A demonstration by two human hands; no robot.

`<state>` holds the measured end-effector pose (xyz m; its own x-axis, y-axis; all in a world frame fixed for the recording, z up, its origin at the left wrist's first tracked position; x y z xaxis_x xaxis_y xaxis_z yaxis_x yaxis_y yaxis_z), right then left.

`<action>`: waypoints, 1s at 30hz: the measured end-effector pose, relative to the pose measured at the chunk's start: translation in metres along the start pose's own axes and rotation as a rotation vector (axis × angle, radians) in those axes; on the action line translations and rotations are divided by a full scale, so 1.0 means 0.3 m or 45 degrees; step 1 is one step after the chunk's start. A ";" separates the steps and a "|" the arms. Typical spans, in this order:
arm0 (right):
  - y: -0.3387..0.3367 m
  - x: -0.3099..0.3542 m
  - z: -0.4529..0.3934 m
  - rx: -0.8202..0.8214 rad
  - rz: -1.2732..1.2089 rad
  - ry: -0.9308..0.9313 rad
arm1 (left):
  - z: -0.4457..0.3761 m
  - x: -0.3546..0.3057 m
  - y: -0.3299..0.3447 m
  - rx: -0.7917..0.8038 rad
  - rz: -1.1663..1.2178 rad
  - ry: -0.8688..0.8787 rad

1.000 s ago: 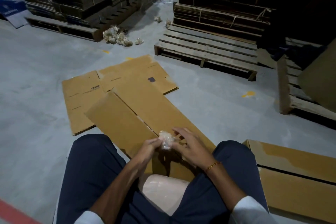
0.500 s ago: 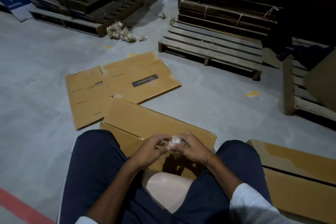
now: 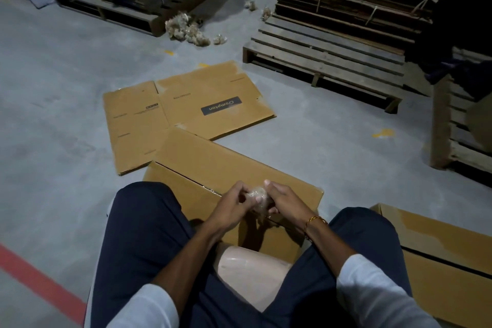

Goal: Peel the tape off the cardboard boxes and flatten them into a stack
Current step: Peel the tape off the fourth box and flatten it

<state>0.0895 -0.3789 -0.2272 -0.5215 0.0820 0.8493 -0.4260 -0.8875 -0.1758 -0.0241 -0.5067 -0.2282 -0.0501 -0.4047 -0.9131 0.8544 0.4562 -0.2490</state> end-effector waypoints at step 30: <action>-0.041 0.129 -0.111 -0.283 -0.152 0.002 | 0.083 0.324 -0.130 -0.191 0.428 -1.131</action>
<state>0.0500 -0.3497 -0.2086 -0.4588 0.1814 0.8698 -0.6366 -0.7500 -0.1794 -0.0496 -0.5836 -0.2993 0.6482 -0.6590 -0.3815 0.6744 0.7294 -0.1142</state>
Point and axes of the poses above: each hand's wrist, its own z-axis away from the middle knuckle, its own y-axis out of the palm, x = y × z, the point moved 2 cm from there along -z, towards the middle knuckle, and after that the axes turned 1 degree about y, right-handed, at the moved point
